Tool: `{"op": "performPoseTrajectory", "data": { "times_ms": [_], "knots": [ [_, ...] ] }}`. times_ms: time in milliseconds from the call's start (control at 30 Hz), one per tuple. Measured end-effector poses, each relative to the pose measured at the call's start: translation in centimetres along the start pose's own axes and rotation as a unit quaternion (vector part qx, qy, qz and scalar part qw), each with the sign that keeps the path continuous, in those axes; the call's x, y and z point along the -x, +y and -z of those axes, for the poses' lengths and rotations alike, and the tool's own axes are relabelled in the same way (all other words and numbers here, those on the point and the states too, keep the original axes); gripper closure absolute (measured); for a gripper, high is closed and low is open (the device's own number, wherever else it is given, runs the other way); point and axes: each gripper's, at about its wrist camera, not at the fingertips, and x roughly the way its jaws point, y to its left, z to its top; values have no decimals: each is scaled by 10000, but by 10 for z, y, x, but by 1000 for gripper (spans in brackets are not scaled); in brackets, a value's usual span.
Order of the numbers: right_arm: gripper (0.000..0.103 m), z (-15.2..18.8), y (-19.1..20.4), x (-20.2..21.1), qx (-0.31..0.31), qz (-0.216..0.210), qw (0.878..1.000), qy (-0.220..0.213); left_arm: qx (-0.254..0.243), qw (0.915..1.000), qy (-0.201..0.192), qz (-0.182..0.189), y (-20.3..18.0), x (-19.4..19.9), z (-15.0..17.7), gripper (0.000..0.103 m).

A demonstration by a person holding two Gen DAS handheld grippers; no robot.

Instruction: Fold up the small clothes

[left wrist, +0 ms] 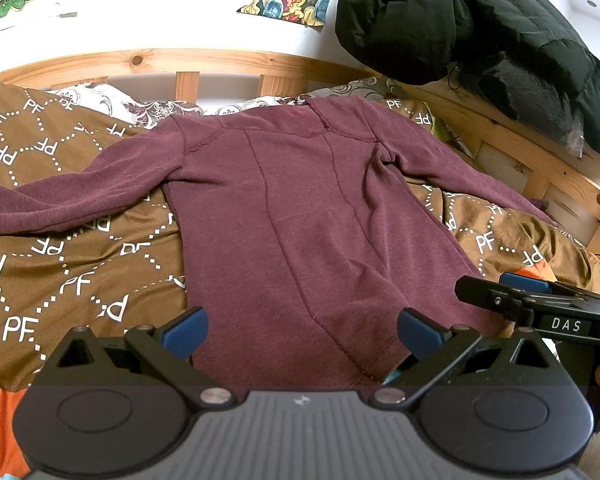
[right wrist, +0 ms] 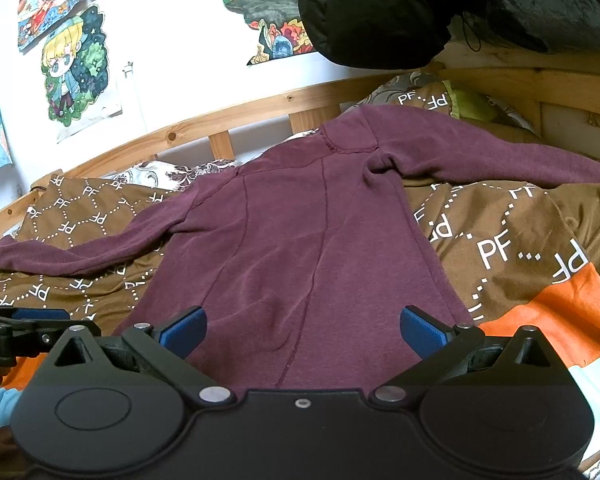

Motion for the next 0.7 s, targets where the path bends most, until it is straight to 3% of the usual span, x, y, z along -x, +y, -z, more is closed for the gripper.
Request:
{"op": "performPoseTrajectory", "data": {
  "times_ms": [700],
  "knots": [
    [1,1,-1,-1,-38,-2,10000,16,9,10000,9,3,0,0,0,1]
  ]
}}
